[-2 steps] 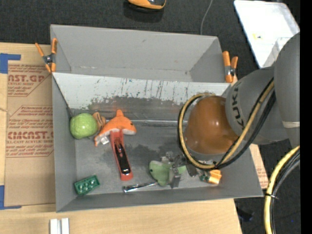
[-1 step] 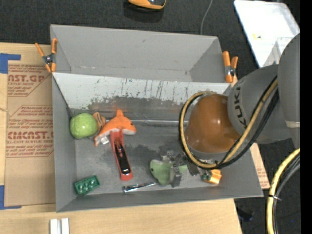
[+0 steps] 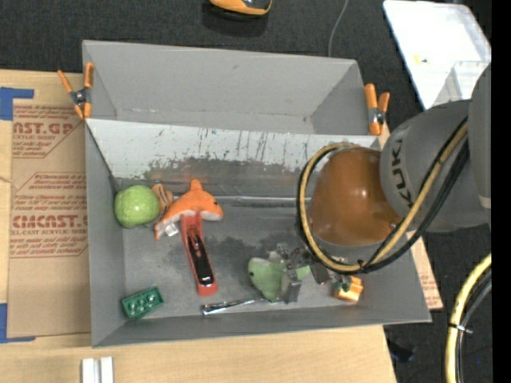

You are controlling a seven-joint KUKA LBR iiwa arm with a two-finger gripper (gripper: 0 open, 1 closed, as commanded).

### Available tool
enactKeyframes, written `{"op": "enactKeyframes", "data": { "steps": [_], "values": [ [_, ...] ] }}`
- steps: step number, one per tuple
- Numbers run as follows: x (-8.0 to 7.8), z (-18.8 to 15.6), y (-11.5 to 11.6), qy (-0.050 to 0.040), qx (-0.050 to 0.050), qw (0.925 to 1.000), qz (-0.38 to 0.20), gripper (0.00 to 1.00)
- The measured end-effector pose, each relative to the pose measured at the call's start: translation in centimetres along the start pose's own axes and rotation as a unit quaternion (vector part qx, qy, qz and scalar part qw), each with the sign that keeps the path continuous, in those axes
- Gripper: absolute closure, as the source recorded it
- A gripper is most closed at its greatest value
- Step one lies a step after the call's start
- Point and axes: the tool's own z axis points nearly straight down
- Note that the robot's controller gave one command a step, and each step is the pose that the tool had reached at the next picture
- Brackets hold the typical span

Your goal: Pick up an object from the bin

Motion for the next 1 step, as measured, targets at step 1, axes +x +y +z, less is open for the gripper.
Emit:
{"op": "enactKeyframes", "data": {
  "steps": [1],
  "values": [
    [-0.02, -0.93, 0.02, -0.0003, 0.000, 1.0000, 0.000, 1.00]
  ]
}}
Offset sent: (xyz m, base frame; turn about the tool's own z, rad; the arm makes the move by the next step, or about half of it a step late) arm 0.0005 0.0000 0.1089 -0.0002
